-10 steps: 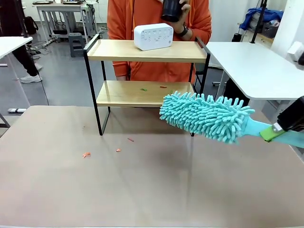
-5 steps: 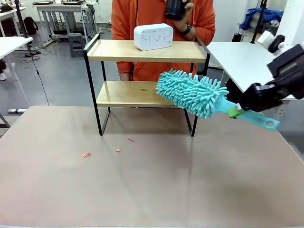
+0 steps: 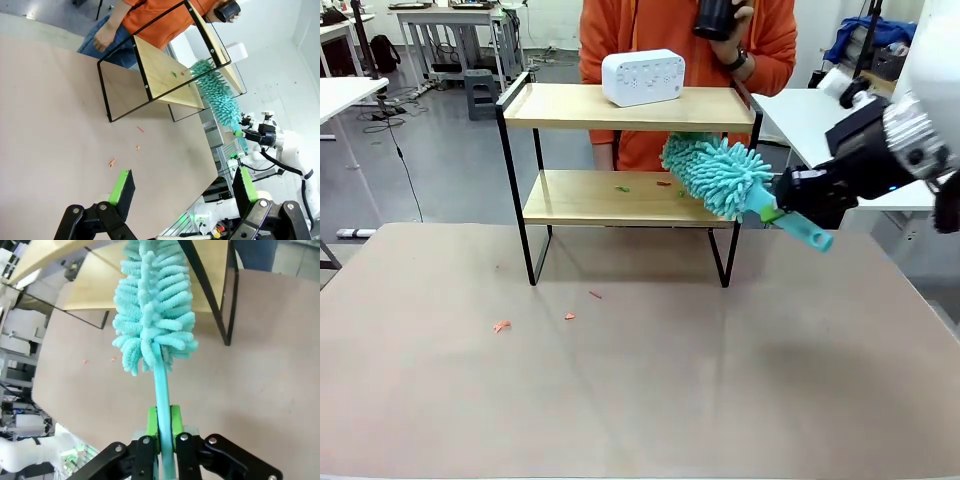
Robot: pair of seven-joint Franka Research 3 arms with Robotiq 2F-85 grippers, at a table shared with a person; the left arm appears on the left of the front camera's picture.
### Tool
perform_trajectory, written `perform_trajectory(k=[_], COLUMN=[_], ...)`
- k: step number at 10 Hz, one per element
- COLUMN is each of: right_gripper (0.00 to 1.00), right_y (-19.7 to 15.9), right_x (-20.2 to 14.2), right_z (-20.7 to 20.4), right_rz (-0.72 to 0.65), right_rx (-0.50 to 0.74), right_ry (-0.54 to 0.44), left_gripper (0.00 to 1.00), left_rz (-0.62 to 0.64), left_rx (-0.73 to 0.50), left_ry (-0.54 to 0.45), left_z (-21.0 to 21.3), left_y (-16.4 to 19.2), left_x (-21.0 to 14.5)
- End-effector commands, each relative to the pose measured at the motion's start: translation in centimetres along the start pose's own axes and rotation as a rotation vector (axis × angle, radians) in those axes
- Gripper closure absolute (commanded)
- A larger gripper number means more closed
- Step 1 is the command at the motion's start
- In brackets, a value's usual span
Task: Clean the shelf.
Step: Clean the remaining tier of the Shelf with the Duster once objects are removed.
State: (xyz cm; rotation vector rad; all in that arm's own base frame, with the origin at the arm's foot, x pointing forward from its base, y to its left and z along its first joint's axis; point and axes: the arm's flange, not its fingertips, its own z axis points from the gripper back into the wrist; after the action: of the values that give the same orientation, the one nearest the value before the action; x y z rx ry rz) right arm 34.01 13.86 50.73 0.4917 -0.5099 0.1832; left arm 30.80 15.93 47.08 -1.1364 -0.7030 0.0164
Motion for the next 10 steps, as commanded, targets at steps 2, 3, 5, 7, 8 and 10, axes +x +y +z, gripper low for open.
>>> perform_trajectory(k=[2,3,5,7,8,10], right_gripper=[0.88,0.88,0.88,0.88,0.88,0.88], right_y=[-0.7,-0.7,-1.0,-1.1,-0.9,0.2], right_x=[1.0,0.9,0.3,0.1,0.3,0.8], right_z=[-2.2,-2.9,-4.1,-4.9,-4.9,-5.9], right_rz=[-0.065,-0.061,-0.07,-0.072,-0.07,-0.054], right_rx=[-0.014,-0.014,-0.01,0.004,0.035,0.085], right_ry=[-0.047,-0.05,-0.021,0.012,0.01,0.029], left_gripper=[0.0,0.0,0.0,0.0,0.0,0.0], left_rz=[-0.018,-0.018,-0.018,-0.018,-0.018,-0.018], left_rx=[-0.019,-0.019,-0.019,-0.019,-0.019,-0.019], left_ry=[-0.019,-0.019,-0.019,-0.019,-0.019,-0.019], left_z=[-0.3,-0.3,-0.3,-0.3,-0.3,-0.3], left_y=[-0.1,-0.1,-0.1,-0.1,-0.1,-0.1], left_x=[0.0,0.0,0.0,0.0,0.0,0.0])
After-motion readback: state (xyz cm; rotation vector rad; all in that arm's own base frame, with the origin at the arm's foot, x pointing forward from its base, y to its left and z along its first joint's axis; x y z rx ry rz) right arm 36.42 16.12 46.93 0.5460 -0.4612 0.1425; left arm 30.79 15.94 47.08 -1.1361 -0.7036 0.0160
